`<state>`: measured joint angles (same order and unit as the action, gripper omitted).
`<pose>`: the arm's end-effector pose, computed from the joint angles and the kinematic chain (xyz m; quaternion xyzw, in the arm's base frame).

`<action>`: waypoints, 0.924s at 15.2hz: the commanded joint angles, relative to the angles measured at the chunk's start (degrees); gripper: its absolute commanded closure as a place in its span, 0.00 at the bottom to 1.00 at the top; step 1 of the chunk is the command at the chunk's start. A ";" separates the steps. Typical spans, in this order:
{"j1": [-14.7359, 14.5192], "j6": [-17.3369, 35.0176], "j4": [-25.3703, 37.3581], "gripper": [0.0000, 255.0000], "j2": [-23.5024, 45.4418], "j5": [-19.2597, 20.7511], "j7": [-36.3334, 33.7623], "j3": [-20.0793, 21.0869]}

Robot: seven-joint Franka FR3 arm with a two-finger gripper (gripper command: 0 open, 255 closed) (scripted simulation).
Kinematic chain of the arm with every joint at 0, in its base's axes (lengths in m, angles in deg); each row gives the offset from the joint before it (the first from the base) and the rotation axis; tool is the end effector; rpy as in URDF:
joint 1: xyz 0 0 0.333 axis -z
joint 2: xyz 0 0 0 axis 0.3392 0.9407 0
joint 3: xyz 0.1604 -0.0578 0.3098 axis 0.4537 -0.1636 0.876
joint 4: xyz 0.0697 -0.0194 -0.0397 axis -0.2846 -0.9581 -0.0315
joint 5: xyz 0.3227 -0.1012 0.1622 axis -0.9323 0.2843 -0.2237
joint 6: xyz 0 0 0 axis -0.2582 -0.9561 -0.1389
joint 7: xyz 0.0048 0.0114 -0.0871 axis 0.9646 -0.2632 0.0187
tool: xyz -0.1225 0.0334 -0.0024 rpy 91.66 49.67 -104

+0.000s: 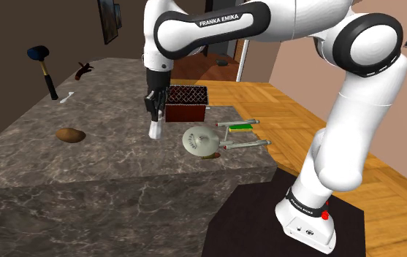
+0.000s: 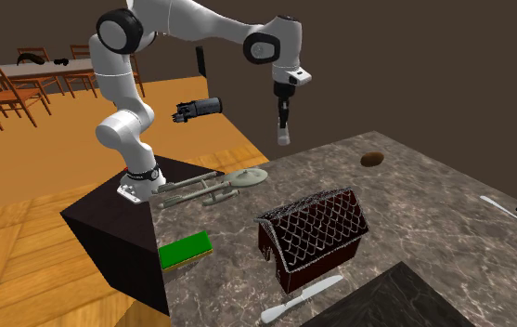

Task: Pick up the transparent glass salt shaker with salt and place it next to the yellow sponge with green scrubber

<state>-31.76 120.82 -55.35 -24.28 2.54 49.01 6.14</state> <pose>0.5307 0.2160 0.5181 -0.9821 -0.1845 0.0009 0.0388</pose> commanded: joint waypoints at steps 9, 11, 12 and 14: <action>0.00 -6.95 6.72 1.00 -0.24 0.09 -0.47 0.01; 1.41 -6.70 4.24 1.00 -2.29 -0.35 2.20 -1.16; 2.09 -6.61 3.12 1.00 -3.24 -0.53 3.54 -1.78; 3.44 -6.52 1.10 1.00 -4.97 -0.78 6.23 -3.05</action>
<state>-28.98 114.24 -53.06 -28.22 1.91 53.85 3.70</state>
